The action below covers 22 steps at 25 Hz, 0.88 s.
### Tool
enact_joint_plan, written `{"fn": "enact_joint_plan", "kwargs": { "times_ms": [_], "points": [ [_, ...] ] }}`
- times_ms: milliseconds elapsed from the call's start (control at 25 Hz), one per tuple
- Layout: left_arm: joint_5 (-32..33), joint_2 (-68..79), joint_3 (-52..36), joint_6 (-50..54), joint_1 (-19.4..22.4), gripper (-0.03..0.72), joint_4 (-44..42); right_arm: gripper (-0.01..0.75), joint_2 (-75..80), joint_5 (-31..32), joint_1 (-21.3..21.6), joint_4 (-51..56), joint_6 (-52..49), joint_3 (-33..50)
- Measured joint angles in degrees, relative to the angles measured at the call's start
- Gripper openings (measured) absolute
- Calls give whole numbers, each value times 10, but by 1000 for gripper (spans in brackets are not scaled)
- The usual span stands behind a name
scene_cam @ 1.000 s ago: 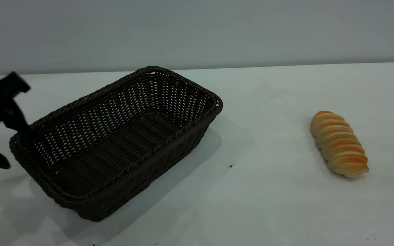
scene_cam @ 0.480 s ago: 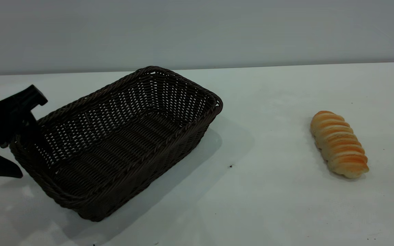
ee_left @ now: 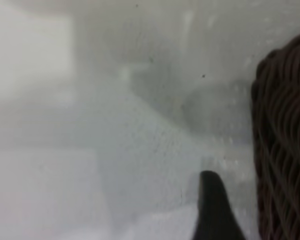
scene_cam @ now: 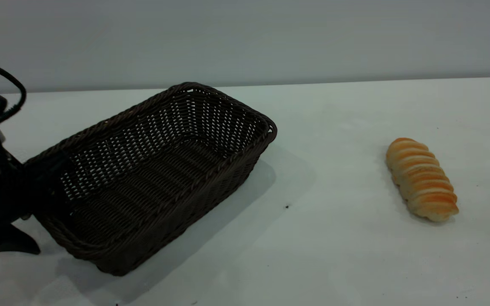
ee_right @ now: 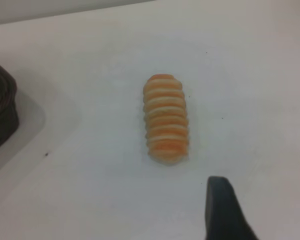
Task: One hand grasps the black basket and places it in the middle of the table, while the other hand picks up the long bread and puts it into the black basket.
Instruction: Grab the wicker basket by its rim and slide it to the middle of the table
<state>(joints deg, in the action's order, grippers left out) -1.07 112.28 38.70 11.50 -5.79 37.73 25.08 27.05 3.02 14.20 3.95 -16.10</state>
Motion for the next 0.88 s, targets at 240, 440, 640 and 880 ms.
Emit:
{"fn": "enact_joint_plan", "kwargs": {
  "times_ms": [240, 440, 640, 880],
  "points": [
    [-4, 12, 13, -3, 0, 139, 3, 385, 0, 0, 0, 0, 0, 0],
    [16, 10, 25, -19, 0, 139, 3, 385, 0, 1, 0, 0, 0, 0],
    [78, -32, 62, -94, 0, 139, -8, 383, 0, 1, 0, 0, 0, 0],
    [214, -64, 170, -221, 0, 139, -14, 383, 0, 3, 0, 1, 0, 0]
  ]
}}
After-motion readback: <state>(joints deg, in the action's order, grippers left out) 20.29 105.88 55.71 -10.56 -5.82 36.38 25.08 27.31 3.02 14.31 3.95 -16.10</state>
